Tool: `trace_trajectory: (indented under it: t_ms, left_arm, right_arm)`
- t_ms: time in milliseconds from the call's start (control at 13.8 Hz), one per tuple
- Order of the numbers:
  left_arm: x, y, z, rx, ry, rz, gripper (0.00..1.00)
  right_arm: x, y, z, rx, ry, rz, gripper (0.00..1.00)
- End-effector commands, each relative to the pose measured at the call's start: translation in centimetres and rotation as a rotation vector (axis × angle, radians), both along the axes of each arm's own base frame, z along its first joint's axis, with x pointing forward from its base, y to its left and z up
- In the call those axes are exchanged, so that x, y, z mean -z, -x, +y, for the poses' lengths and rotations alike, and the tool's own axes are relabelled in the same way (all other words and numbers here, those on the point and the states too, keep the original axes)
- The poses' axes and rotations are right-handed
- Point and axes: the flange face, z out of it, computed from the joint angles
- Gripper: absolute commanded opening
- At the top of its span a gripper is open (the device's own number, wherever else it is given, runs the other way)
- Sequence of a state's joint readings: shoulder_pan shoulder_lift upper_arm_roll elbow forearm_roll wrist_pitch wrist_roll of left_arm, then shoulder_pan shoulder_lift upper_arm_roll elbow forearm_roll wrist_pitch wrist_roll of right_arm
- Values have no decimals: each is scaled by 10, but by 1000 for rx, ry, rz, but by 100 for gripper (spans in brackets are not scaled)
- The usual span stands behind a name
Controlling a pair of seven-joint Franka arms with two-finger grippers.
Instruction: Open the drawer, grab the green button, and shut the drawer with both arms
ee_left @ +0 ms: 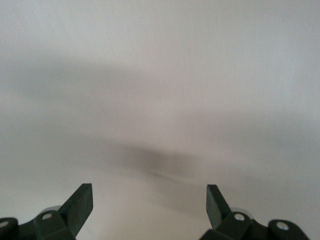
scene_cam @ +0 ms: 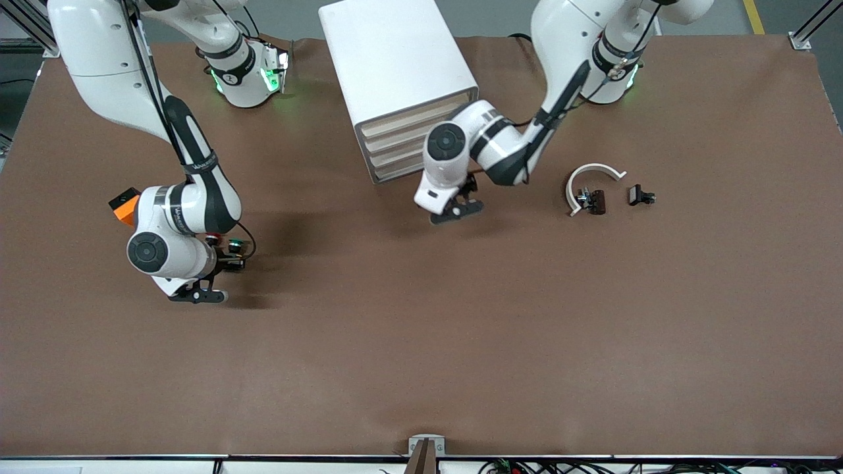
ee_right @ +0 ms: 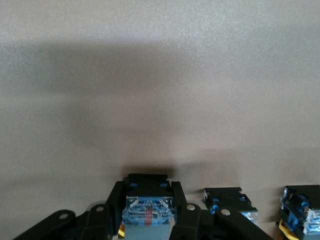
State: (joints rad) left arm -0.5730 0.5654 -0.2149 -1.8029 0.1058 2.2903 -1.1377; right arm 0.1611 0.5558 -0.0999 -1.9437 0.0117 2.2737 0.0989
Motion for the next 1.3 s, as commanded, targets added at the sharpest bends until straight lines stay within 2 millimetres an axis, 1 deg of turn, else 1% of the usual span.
trace_trajectory:
  t_ms: [0, 72, 145, 217, 289, 361, 434, 506, 578, 651, 723, 867, 940, 1084, 1157, 1229]
  left_arm:
    - [-53, -58, 46, -65, -25, -67, 100]
    - [-70, -83, 75, -66, -45, -73, 100]
    - [-89, -103, 104, -47, -54, -71, 100]
    - [-106, -122, 137, -27, -55, -76, 100]
    - [-122, -137, 166, -17, -51, -91, 100]
    - [-133, -151, 199, 4, -51, -98, 100]
    - [-147, -160, 226, 33, -49, -113, 100]
    - [-160, -165, 249, 45, -53, -120, 100]
    - [-180, -167, 276, 27, -65, -122, 100]
    - [-204, -166, 299, 16, -75, -132, 100]
    - [-224, -165, 318, 10, -82, -144, 100]
    - [-260, -155, 340, 12, -105, -129, 100]
    - [-280, -149, 348, 29, -114, -118, 100]
    - [-318, -137, 356, 68, -119, -110, 100]
    - [-335, -130, 369, 101, -114, -115, 100]
    - [-349, -124, 376, 157, -94, -130, 100]
  right_arm:
    - [-5, 12, 1, -5, 0, 4, 42]
    - [-5, 14, 1, -5, 0, 7, 45]
    - [-5, 14, 1, -3, -1, 7, 48]
    - [-5, 14, 1, -3, -1, 7, 66]
    - [-5, 15, 1, -3, -1, 8, 88]
    - [-8, 14, 1, -1, -1, 8, 99]
    - [-16, 13, 2, -3, -2, -1, 100]
    - [-22, 13, 2, -2, -3, 8, 100]
    - [-32, 12, 3, -3, -4, 10, 100]
    - [-47, 10, 6, -5, -7, 4, 100]
    - [-61, 9, 10, -5, -9, 0, 100]
    - [-87, 7, 16, 38, 1, 15, 100]
    - [-103, 6, 16, 45, 3, 35, 100]
    - [-142, 9, 16, 47, 1, 54, 100]
    - [-167, 13, 16, 45, -5, 44, 100]
    - [-187, 18, 17, 44, -8, 40, 100]
